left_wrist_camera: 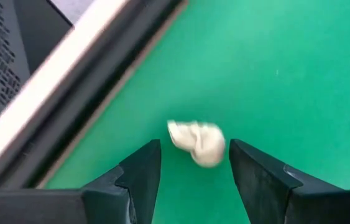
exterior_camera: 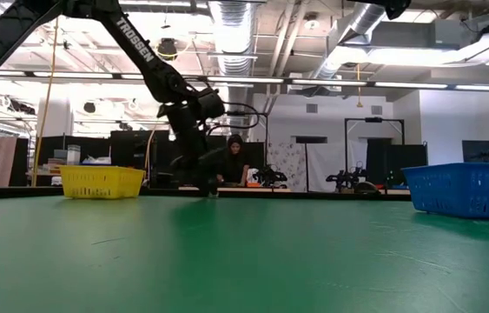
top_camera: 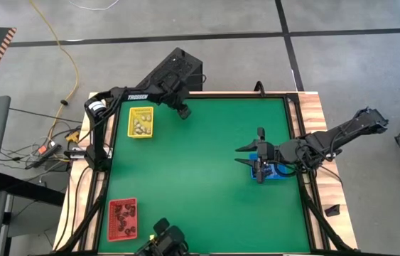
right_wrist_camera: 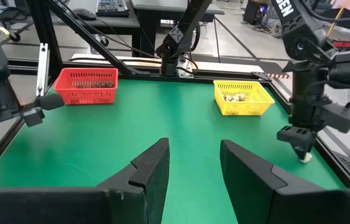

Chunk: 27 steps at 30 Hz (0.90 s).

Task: Sort Halloween decoration
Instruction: Put the white skull toy into the yellow bin

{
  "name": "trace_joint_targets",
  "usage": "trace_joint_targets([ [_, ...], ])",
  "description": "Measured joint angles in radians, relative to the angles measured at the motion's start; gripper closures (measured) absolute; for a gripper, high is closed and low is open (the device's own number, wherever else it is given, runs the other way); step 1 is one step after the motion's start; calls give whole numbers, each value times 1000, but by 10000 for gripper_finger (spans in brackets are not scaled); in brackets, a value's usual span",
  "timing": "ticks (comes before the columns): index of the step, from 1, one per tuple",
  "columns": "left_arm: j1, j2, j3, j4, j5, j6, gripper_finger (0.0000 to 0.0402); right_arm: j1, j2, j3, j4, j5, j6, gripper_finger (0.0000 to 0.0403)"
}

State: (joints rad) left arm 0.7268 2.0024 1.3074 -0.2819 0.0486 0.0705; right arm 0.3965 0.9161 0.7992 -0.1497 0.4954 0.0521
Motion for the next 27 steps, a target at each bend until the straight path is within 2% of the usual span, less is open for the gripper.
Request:
trace_joint_targets([
  [10, -3, -2, 36, -11, -92, -186, 221, 0, 0, 0, 0, 0, 0, 230],
  [15, -19, -2, 29, 4, -106, -244, 221, 0, 0, 0, 0, 1, 1, 230],
  [27, -95, 6, 28, 14, -258, -318, 221, 1, 0, 0, 0, 0, 38, 230],
])
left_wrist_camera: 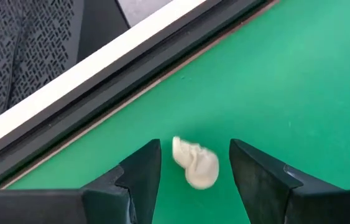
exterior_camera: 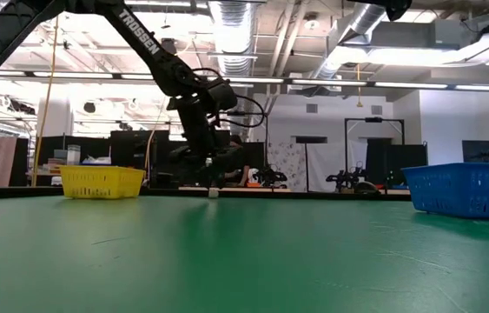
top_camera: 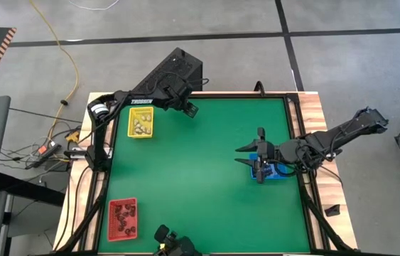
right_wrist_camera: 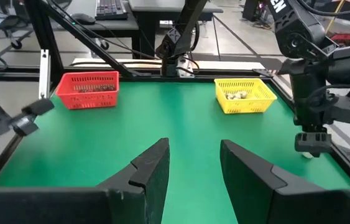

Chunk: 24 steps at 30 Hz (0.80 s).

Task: Sort Halloween decoration
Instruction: Put the white skull toy into the yellow bin

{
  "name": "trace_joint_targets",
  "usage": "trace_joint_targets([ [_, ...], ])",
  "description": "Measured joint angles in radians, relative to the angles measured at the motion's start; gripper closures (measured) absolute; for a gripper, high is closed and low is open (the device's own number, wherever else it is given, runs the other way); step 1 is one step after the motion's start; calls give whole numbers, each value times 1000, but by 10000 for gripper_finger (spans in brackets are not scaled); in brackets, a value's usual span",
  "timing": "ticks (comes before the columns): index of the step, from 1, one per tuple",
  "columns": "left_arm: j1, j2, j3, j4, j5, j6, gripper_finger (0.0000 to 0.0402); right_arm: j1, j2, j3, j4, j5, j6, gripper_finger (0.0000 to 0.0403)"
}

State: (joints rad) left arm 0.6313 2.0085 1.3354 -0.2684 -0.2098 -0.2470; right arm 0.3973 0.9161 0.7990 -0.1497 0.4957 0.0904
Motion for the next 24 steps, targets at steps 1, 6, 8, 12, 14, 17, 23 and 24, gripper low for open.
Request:
trace_joint_targets([
  [1, -4, 5, 0, 7, -5, -10, 221, 2, 0, 0, 0, 0, 10, 230],
  [6, -7, 50, 1, 18, 8, -62, 221, 27, 0, 0, -2, 0, 15, 230],
  [8, -5, 49, 3, 16, 22, -63, 221, 41, 0, 0, -3, 2, 15, 230],
  [12, -5, 50, 2, 16, 24, -66, 221, 52, 4, 0, -1, 2, 15, 230],
  [14, -3, 50, 2, 14, 32, -71, 222, 53, 5, 0, 0, 2, 15, 230],
  [17, -1, 50, 2, 13, 48, -81, 232, 53, 5, 0, 0, 3, 15, 230],
  [23, -1, 50, 2, -27, 57, -90, 284, 53, 5, 0, 0, 3, 16, 230],
  [24, -1, 50, 2, -39, 54, -88, 293, 53, 5, 0, 0, 3, 16, 230],
])
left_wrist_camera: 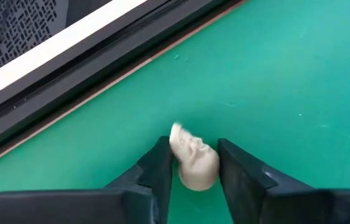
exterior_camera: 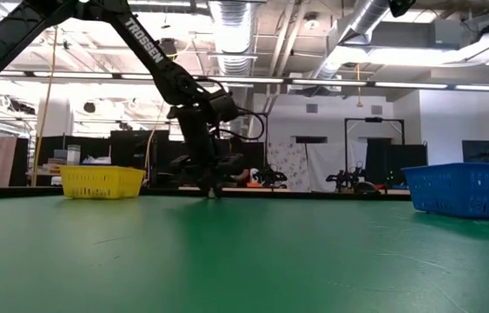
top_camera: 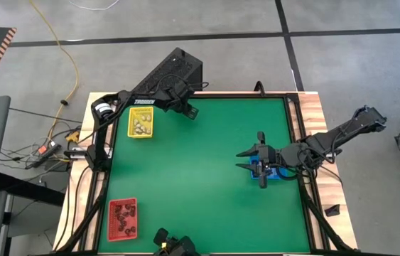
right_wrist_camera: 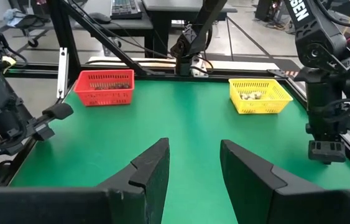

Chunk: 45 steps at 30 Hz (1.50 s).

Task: Sort Halloween decoration
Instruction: Put the white skull toy into the yellow bin

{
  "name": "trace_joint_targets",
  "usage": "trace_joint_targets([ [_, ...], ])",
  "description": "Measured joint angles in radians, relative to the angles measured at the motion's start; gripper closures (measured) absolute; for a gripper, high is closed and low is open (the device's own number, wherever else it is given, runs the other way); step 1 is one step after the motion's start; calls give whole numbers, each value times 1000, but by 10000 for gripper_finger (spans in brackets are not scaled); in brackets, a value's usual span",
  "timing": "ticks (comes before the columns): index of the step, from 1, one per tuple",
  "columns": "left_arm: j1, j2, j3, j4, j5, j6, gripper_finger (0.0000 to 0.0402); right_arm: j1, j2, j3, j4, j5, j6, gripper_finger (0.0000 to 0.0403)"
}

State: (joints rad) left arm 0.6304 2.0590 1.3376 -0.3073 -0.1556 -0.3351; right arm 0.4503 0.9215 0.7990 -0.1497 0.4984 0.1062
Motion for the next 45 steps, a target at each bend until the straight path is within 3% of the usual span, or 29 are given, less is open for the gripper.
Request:
trace_joint_targets([
  [5, 0, 0, 0, -30, -7, 11, 322, 0, 0, 0, 0, 0, 1, 230],
  [12, -5, -28, 7, -90, -24, 99, 323, 0, 0, 0, 0, 0, 2, 230],
  [17, -21, -158, 6, -233, -36, 193, 326, -1, 0, 0, 0, 0, 1, 230],
  [22, -49, -326, -1, -489, -142, 234, 323, -3, 0, 0, 0, 0, -2, 230],
  [30, -56, -538, -58, -760, -214, 144, 320, -23, 9, 0, -6, 0, -1, 230],
  [33, -44, -620, -202, -742, -211, 101, 320, -18, 25, 0, -13, -2, -1, 230],
  [38, -25, -727, -456, -569, -154, 78, 319, -22, 68, -1, -18, -2, -10, 230],
  [41, -25, -766, -525, -473, -165, 90, 307, -35, 82, -1, -15, -3, -32, 230],
  [45, -25, -773, -529, -462, -197, 122, 265, -57, 79, -1, -14, -3, -12, 230],
])
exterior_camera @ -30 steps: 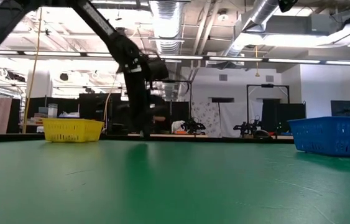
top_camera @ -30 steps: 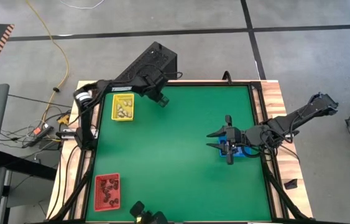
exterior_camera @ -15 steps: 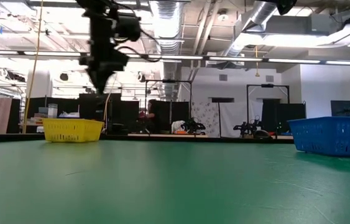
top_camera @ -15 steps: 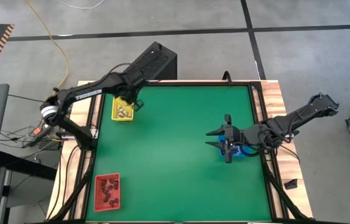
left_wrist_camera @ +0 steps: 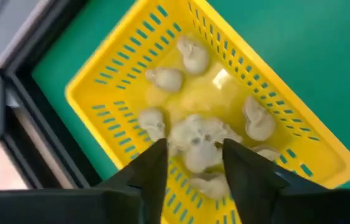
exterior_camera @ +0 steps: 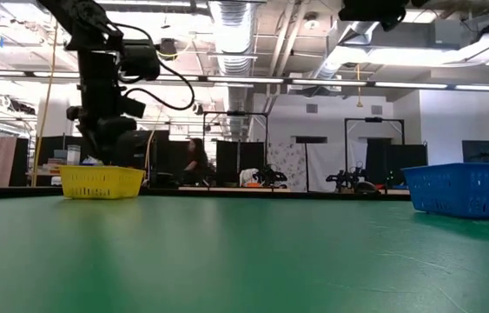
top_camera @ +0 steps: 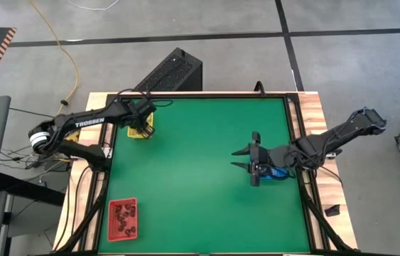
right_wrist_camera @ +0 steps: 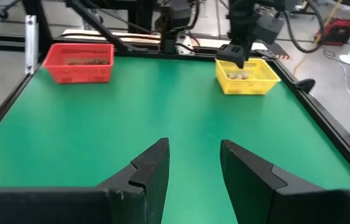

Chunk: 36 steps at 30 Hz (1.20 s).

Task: Sort Halloween decoration
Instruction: Put the white skull toy into the yellow bin, then return to Home Position

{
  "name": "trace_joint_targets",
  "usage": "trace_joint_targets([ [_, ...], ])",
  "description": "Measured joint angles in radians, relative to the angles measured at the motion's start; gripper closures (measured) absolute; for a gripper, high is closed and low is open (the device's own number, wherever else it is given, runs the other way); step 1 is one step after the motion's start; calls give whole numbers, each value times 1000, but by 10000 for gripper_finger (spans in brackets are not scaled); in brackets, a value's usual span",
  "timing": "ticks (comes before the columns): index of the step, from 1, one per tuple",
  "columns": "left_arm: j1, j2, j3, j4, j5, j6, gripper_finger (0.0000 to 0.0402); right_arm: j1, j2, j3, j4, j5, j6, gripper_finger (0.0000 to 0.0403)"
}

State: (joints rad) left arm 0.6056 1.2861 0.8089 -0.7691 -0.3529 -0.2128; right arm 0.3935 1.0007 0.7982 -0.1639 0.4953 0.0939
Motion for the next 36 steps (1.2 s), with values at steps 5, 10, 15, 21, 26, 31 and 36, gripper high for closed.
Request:
trace_joint_targets([
  [5, 0, 0, 34, 0, -66, 61, 203, -10, -9, 0, 1, 0, 11, 230],
  [10, -34, -143, 36, 64, -44, 72, 171, -4, -45, 0, -35, -14, 11, 230],
  [15, -205, -510, -206, 505, 232, 30, 170, 23, -161, -33, -94, -34, 5, 230],
  [21, -443, -861, -627, 1190, 311, -11, 177, -13, -346, -295, 197, -44, -73, 233],
  [26, -480, -1077, -792, 1254, 211, -15, 178, -177, -501, -536, 376, -181, 24, 265],
  [31, -481, -1253, -774, 1011, 271, 0, 178, -344, -652, -658, 355, -328, 79, 352],
  [36, -481, -1277, -766, 907, 336, 10, 178, -470, -821, -718, 268, -465, 82, 380],
])
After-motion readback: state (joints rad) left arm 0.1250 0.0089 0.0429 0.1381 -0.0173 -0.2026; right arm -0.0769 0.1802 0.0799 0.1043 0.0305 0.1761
